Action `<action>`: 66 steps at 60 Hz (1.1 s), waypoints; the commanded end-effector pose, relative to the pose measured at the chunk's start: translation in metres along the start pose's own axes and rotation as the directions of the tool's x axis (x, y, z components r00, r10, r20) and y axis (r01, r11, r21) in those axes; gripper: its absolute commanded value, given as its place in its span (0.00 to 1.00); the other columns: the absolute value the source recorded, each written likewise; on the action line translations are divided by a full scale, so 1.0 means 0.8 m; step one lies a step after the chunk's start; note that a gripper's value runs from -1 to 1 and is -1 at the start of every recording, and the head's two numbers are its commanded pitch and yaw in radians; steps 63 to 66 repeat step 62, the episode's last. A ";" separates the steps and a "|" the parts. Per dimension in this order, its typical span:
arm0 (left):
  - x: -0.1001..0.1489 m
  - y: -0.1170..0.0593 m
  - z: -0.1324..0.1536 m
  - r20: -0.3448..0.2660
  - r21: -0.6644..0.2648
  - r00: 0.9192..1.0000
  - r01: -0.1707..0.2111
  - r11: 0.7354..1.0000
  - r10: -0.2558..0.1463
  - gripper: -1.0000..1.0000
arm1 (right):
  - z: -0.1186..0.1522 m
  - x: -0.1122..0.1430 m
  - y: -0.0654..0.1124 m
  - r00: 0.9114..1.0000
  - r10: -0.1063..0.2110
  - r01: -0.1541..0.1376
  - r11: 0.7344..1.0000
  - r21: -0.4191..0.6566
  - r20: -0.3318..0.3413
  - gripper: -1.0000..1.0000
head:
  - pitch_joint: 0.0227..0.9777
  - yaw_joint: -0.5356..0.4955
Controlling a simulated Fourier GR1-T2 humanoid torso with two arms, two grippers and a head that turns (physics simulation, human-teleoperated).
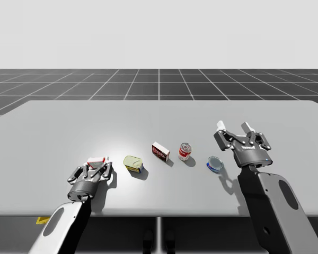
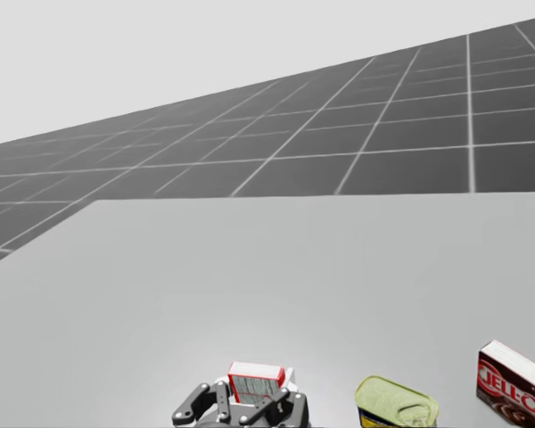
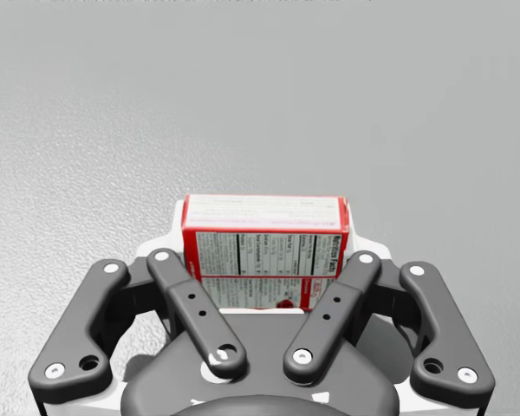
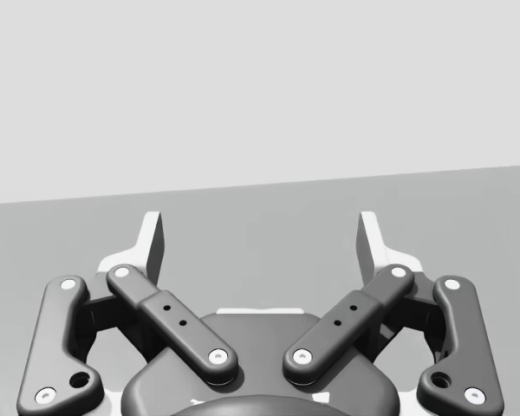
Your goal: Grasp the gelatin box and hold it up.
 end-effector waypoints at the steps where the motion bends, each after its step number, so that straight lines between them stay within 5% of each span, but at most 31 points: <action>1: -0.013 -0.010 0.001 -0.030 -0.123 0.999 0.027 0.992 -0.031 1.00 | -0.001 0.000 -0.003 1.000 -0.001 0.001 1.000 -0.004 0.001 0.00 | 0.44 0.96; 13: 0.001 -0.011 0.004 -0.002 -0.128 0.999 0.032 0.991 -0.033 1.00 | -0.002 0.000 -0.006 1.000 -0.004 0.004 1.000 -0.001 0.002 0.00 | 0.44 0.97; 29: 0.070 -0.015 0.021 0.098 -0.158 0.992 0.092 0.983 -0.077 1.00 | -0.003 0.001 -0.008 1.000 -0.007 0.007 1.000 -0.002 0.002 0.00 | 0.44 0.97; 49: 0.162 -0.012 0.026 0.256 -0.134 0.956 0.184 0.974 -0.145 1.00 | -0.004 -0.003 -0.011 0.998 0.048 -0.049 0.998 0.028 0.034 0.00 | 0.44 0.97; 62: 0.221 -0.018 0.037 0.368 -0.106 0.911 0.239 0.965 -0.185 1.00 | -0.003 -0.004 -0.012 0.997 0.063 -0.064 0.998 0.029 0.037 0.00 | 0.44 0.97; 66: 0.221 -0.018 0.037 0.368 -0.106 0.911 0.239 0.965 -0.185 1.00 | -0.003 -0.004 -0.012 0.997 0.063 -0.064 0.998 0.029 0.037 0.00 | 0.44 0.97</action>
